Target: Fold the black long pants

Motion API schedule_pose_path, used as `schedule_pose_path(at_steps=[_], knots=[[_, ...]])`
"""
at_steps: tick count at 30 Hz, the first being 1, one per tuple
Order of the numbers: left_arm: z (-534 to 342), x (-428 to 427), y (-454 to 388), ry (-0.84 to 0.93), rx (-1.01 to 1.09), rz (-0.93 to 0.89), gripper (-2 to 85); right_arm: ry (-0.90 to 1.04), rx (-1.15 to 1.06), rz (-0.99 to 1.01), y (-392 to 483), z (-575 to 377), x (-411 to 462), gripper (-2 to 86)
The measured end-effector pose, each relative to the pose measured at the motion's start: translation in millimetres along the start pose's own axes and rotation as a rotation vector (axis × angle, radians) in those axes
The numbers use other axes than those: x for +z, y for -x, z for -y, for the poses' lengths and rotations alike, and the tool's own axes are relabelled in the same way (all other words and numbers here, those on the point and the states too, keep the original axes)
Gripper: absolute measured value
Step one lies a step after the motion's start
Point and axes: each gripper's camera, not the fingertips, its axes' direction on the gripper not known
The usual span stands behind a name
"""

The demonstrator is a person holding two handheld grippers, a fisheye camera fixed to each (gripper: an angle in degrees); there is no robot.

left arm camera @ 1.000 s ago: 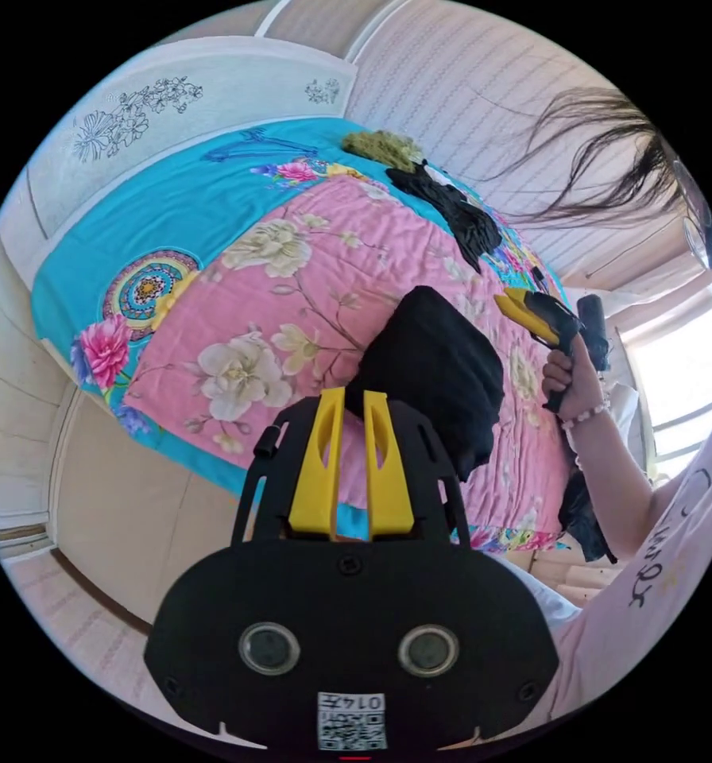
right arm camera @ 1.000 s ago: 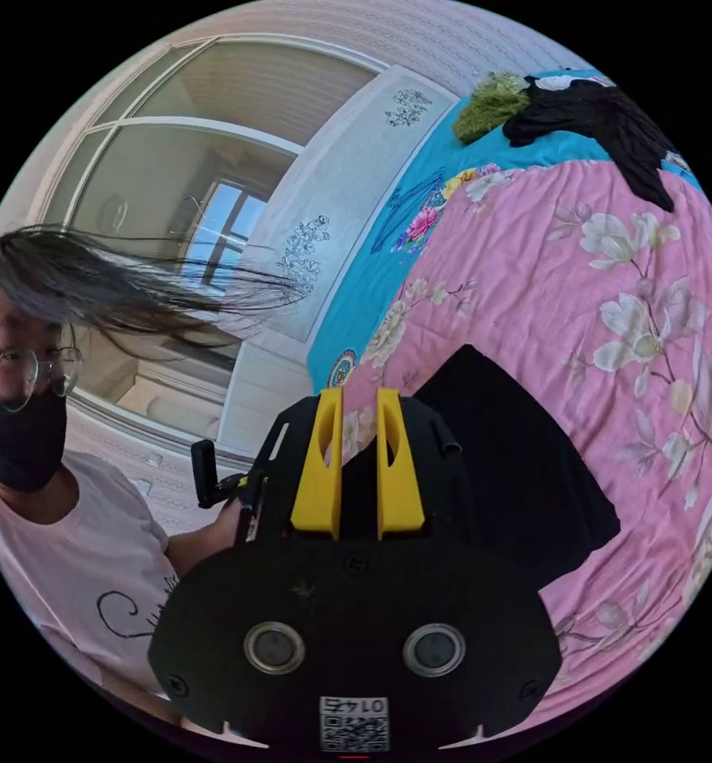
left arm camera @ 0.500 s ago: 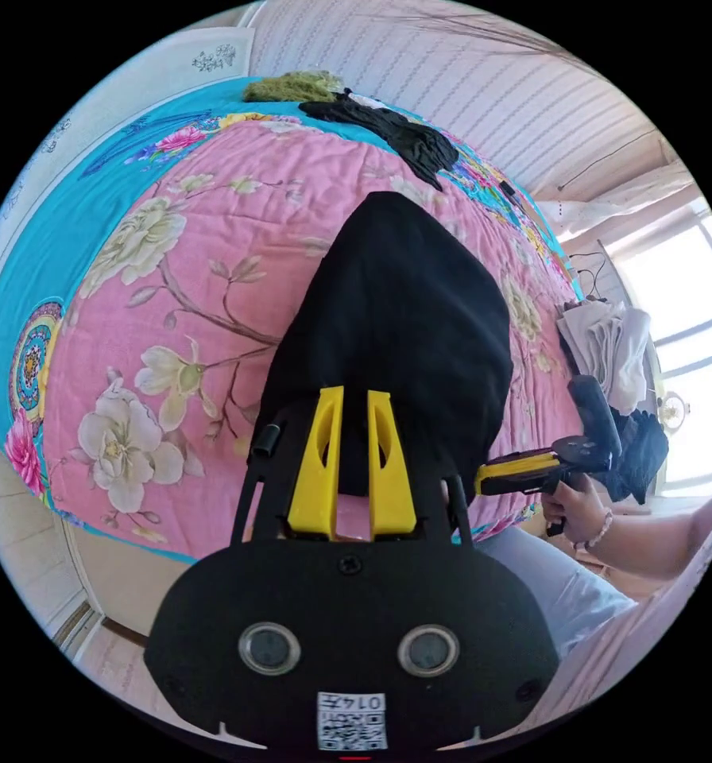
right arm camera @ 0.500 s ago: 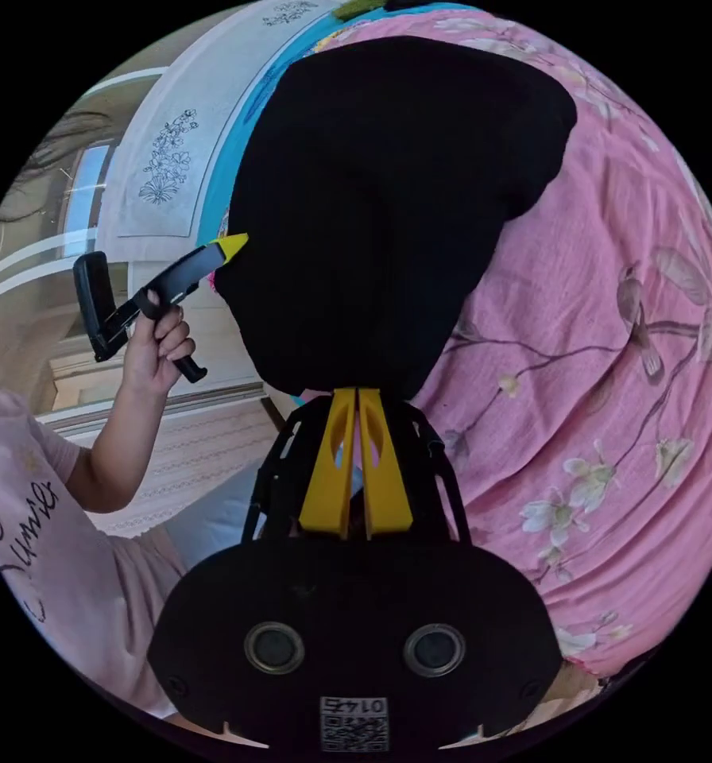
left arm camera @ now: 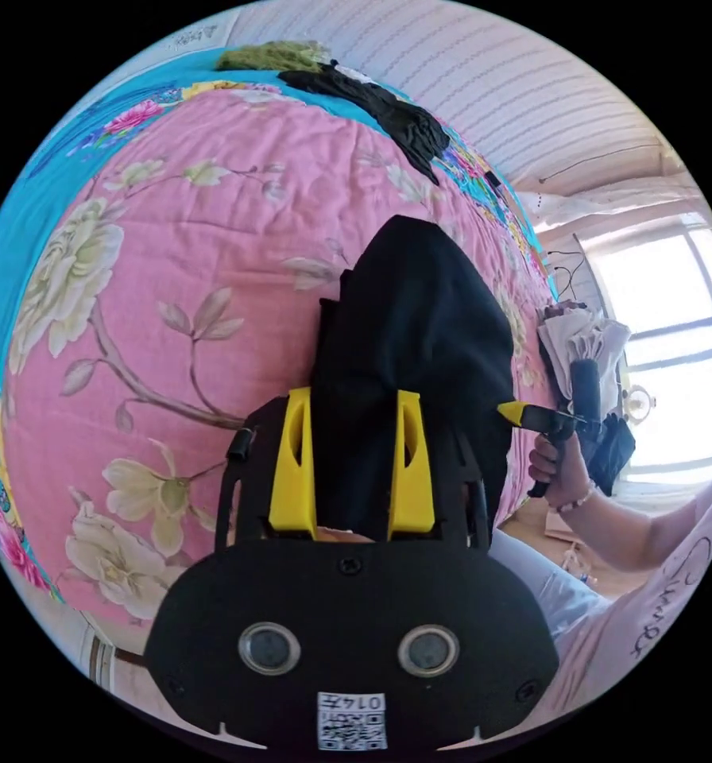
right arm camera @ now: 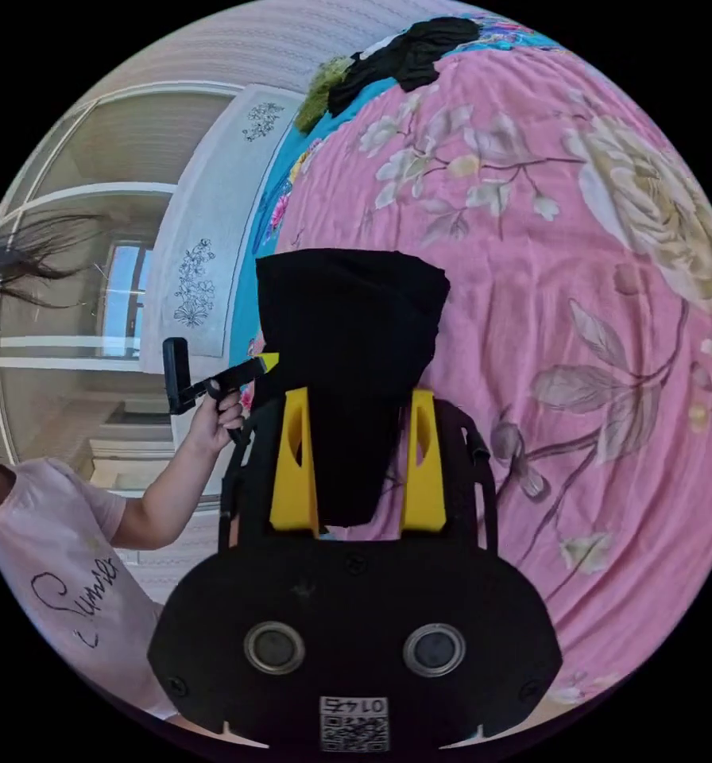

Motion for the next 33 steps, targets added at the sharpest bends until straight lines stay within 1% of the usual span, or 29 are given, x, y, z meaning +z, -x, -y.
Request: schedule_pose_path(at_steps=[2, 3, 4, 5, 6, 8, 9, 10, 11, 12, 13, 14, 15, 16, 17, 18, 19, 20, 21, 22, 23, 25, 27, 28, 30, 33], knots=[[-7, 5, -2, -0.012, 0.013, -0.008, 10.4, -0.01, 0.006, -0.05, 11, -4, -2, 12.5], [-9, 3, -3, -0.015, 0.012, -0.015, 8.4, -0.008, -0.018, -0.148, 23, -9, -8, 8.4], [-16, -3, -6, -0.052, 0.013, -0.045, 4.4, -0.004, -0.07, -0.174, 36, -15, -20, 6.1], [-23, -8, -12, -0.077, 0.005, -0.098, 4.0, -0.002, -0.105, -0.143, 42, -18, -28, 5.0], [-25, -9, -18, -0.073, 0.011, -0.109, 3.7, 0.012, -0.139, -0.104, 54, -24, -47, 4.3], [-33, -12, -64, -0.045, 0.1, -0.13, 3.5, 0.027, -0.211, -0.109, 77, -37, -86, 3.6], [-34, -13, -79, -0.045, 0.128, -0.152, 3.5, 0.02, -0.262, -0.131, 94, -49, -121, 3.4], [-35, -12, -116, -0.056, 0.196, -0.205, 3.4, 0.012, -0.309, -0.16, 110, -63, -163, 3.4], [-34, -11, -157, -0.071, 0.263, -0.268, 3.5, 0.002, -0.328, -0.173, 117, -71, -187, 3.4], [-33, -10, -181, -0.082, 0.314, -0.308, 3.6, -0.02, -0.351, -0.211, 130, -89, -242, 3.4], [-28, -4, -230, -0.11, 0.416, -0.402, 3.7, -0.033, -0.361, -0.271, 144, -109, -304, 3.7], [-21, 6, -278, -0.145, 0.495, -0.507, 4.2, -0.054, -0.363, -0.319, 151, -119, -335, 3.8], [-16, 13, -301, -0.162, 0.524, -0.572, 4.4, -0.116, -0.332, -0.449, 162, -144, -402, 4.3], [-6, 32, -345, -0.185, 0.567, -0.693, 5.1, -0.148, -0.27, -0.546, 166, -164, -464, 5.1], [5, 57, -389, -0.195, 0.6, -0.746, 5.8, -0.16, -0.233, -0.577, 165, -172, -493, 5.6], [9, 72, -410, -0.207, 0.624, -0.741, 6.3, -0.195, -0.156, -0.645, 155, -188, -546, 7.1], [15, 105, -450, -0.219, 0.667, -0.689, 7.0, -0.252, -0.076, -0.742, 137, -201, -591, 8.9], [20, 140, -487, -0.197, 0.715, -0.588, 7.5, -0.28, -0.031, -0.794, 124, -206, -610, 9.9], [21, 157, -502, -0.175, 0.726, -0.532, 7.8, -0.34, 0.1, -0.9, 92, -217, -645, 11.8], [21, 188, -525, -0.136, 0.738, -0.436, 8.4, -0.409, 0.232, -0.975, 58, -229, -670, 11.9], [18, 211, -537, -0.102, 0.733, -0.438, 8.8, -0.434, 0.268, -0.986, 42, -236, -678, 12.0], [7, 222, -542, -0.14, 0.735, -0.446, 9.0, -0.43, 0.261, -0.888, -8, -256, -679, 10.9], [-7, 222, -547, -0.181, 0.782, -0.409, 8.8, -0.368, 0.276, -0.797, -41, -265, -665, 11.0], [-16, 224, -548, -0.177, 0.808, -0.39, 8.7, -0.374, 0.25, -0.779, -49, -274, -657, 11.0], [-30, 225, -546, -0.166, 0.83, -0.408, 8.7, -0.411, 0.213, -0.838, -47, -289, -650, 10.9], [-63, 211, -533, -0.254, 0.851, -0.425, 7.9, -0.424, 0.145, -0.976, -31, -309, -646, 10.9]])
